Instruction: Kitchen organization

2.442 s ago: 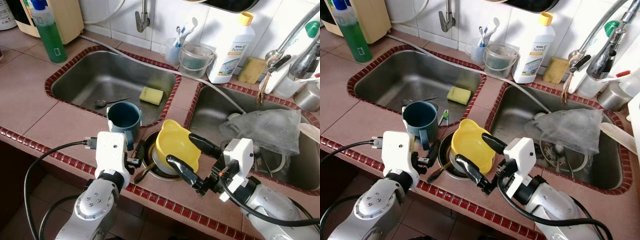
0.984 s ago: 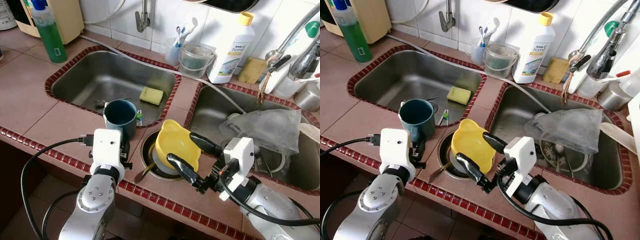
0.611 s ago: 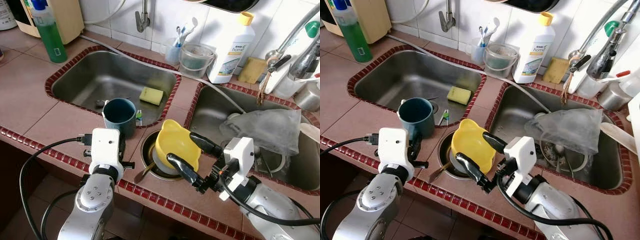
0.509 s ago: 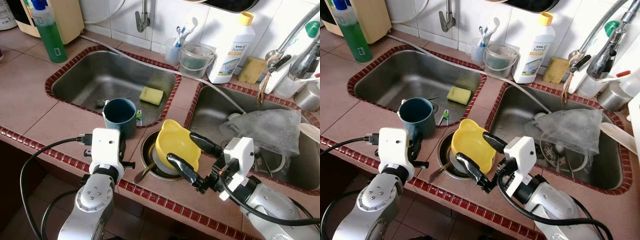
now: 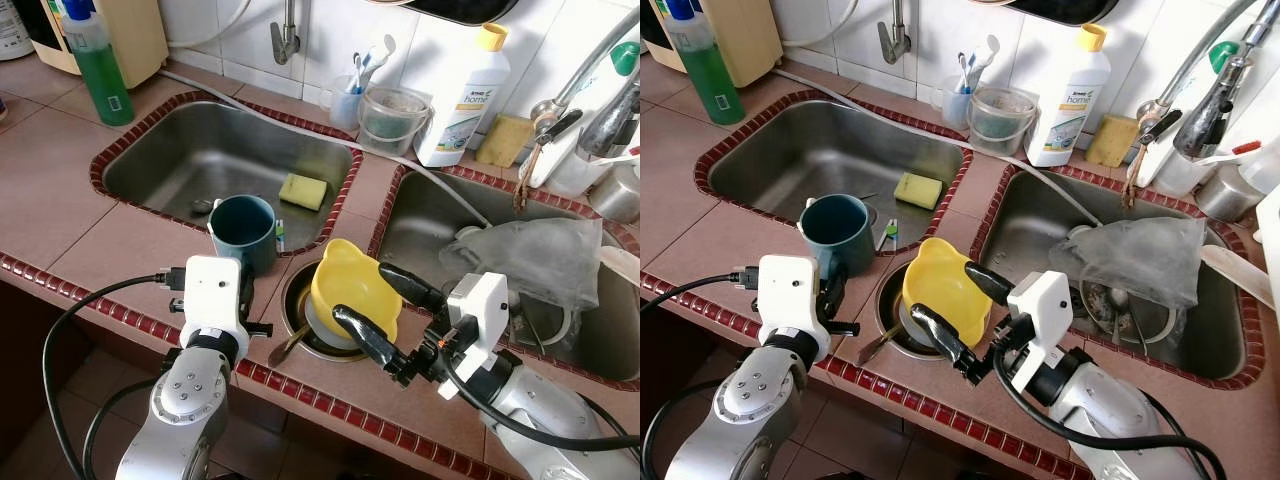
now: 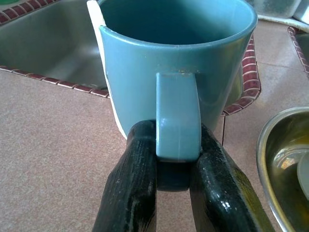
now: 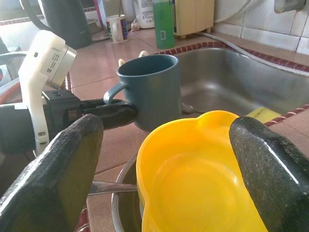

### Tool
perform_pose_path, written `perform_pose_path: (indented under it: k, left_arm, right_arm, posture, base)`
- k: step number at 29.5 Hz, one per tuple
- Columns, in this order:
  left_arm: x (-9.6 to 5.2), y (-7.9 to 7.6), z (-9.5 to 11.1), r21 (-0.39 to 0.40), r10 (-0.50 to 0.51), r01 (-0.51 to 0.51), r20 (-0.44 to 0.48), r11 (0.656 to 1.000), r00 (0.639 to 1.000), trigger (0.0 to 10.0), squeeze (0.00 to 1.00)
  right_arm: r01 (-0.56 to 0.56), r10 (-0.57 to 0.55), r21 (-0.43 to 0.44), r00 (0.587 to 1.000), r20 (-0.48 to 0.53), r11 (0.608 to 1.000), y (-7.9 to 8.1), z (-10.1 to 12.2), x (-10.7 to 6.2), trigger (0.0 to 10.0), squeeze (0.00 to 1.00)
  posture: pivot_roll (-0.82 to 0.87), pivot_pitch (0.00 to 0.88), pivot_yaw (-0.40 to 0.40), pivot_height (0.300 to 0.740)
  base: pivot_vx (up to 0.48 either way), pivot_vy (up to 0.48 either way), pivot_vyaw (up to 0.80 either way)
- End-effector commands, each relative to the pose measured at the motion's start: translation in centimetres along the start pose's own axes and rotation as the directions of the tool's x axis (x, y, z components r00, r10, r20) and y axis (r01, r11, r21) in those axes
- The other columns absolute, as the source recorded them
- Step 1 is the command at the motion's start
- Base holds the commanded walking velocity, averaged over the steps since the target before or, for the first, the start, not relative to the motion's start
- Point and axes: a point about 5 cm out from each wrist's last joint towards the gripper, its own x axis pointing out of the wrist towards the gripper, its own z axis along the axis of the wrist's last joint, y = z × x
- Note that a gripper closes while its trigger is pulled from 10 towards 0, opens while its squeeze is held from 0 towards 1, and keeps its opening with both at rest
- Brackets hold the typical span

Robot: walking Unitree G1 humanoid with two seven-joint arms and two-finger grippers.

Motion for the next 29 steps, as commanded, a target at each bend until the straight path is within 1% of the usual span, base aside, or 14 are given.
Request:
perform_pose_path:
  k: [1, 3, 5, 7, 10, 11, 12, 13, 14, 17, 20, 25, 29]
  left_arm:
    - [-0.1, -0.3, 0.4, -0.009, -0.022, 0.023, 0.030, 1.000, 0.999, 0.0, 0.00]
    - [-0.1, -0.3, 0.4, -0.012, -0.017, 0.017, 0.026, 1.000, 1.000, 0.0, 0.00]
    - [0.1, 0.0, 0.8, -0.010, -0.003, 0.003, 0.046, 1.000, 0.999, 0.0, 0.00]
    - [0.3, 0.3, 1.1, -0.027, 0.005, -0.004, 0.058, 1.000, 0.998, 0.0, 0.00]
    - [0.4, 0.4, 1.4, -0.026, 0.000, 0.001, 0.070, 1.000, 0.998, 0.0, 0.00]
    - [0.6, 0.6, 1.8, -0.020, -0.009, 0.010, 0.085, 1.000, 0.996, 6.2, 0.00]
    - [0.7, 0.8, 2.0, -0.007, -0.015, 0.015, 0.092, 1.000, 0.996, 5.9, 0.00]
    - [0.8, 0.9, 2.1, 0.002, -0.019, 0.019, 0.097, 1.000, 0.995, 5.9, 0.00]
    - [1.0, 1.1, 2.3, 0.017, -0.028, 0.026, 0.107, 1.000, 0.994, 10.0, 0.00]
    - [1.4, 1.6, 2.8, 0.027, -0.043, 0.040, 0.126, 0.999, 0.991, 10.0, 0.00]
    - [1.8, 1.9, 3.2, 0.065, -0.065, 0.056, 0.146, 0.996, 0.987, 10.0, 0.00]
    - [3.2, 2.8, 4.4, 0.144, -0.108, 0.082, 0.187, 0.986, 0.976, 10.0, 0.00]
    - [3.7, 3.2, 4.9, 0.172, -0.120, 0.086, 0.203, 0.981, 0.972, 10.0, 0.00]
  right_arm:
    - [0.012, -0.012, -0.016, 1.000, 0.007, 1.000, -0.2, 0.2, -0.1, 10.0, 0.00]
    - [0.013, -0.012, -0.017, 1.000, 0.009, 1.000, -0.2, 0.2, -0.1, 10.0, 0.00]
    - [0.015, -0.015, -0.017, 1.000, 0.021, 1.000, -0.3, 0.3, 0.1, 10.0, 0.00]
    - [0.018, -0.017, -0.020, 0.999, 0.031, 1.000, -0.3, 0.4, 0.3, 10.0, 0.00]
    - [0.027, -0.026, -0.028, 0.999, 0.042, 0.999, -0.6, 0.5, 0.6, 10.0, 0.00]
    - [0.037, -0.035, -0.032, 0.998, 0.054, 0.999, -0.8, 0.6, 0.8, 10.0, 0.00]
    - [0.043, -0.041, -0.035, 0.997, 0.062, 0.998, -0.9, 0.7, 0.9, 10.0, 0.00]
    - [0.046, -0.044, -0.037, 0.997, 0.067, 0.998, -0.9, 0.8, 0.9, 10.0, 0.00]
    - [0.061, -0.057, -0.045, 0.995, 0.084, 0.997, -1.1, 1.0, 1.1, 10.0, 0.00]
    - [0.081, -0.075, -0.055, 0.991, 0.111, 0.995, -1.5, 1.3, 1.4, 10.0, 0.00]
    - [0.083, -0.075, -0.061, 0.989, 0.126, 0.995, -1.7, 1.5, 1.7, 10.0, 0.00]
    - [0.084, -0.071, -0.078, 0.985, 0.160, 0.993, -2.1, 2.0, 2.5, 10.0, 0.00]
    - [0.084, -0.068, -0.086, 0.983, 0.172, 0.993, -2.2, 2.2, 2.7, 10.0, 0.00]
  posture:
    - [-0.04, 0.143, -0.082, 0.740]
    - [-0.04, 0.143, -0.082, 0.740]
    - [-0.04, 0.134, -0.083, 0.740]
    - [-0.03, 0.124, -0.079, 0.740]
    - [-0.03, 0.117, -0.080, 0.740]
    - [-0.02, 0.110, -0.077, 0.740]
    - [-0.02, 0.104, -0.076, 0.740]
    - [-0.02, 0.104, -0.076, 0.740]
    - [-0.02, 0.095, -0.074, 0.740]
    - [-0.01, 0.078, -0.071, 0.740]
    - [-0.01, 0.070, -0.071, 0.740]
    - [0.00, 0.042, -0.074, 0.740]
    - [-0.01, 0.034, -0.073, 0.740]
  base:
    - [0.000, 0.000, 0.00]
    - [0.000, 0.000, 0.00]
    - [0.000, 0.000, 0.00]
    - [0.000, 0.000, 0.00]
    - [0.000, 0.000, 0.00]
    - [0.000, 0.000, 0.00]
    - [0.000, 0.000, 0.00]
    - [0.000, 0.000, 0.00]
    - [0.000, 0.000, 0.00]
    - [0.000, 0.000, 0.00]
    - [0.000, 0.000, 0.00]
    - [0.000, 0.000, 0.00]
    - [0.000, 0.000, 0.00]
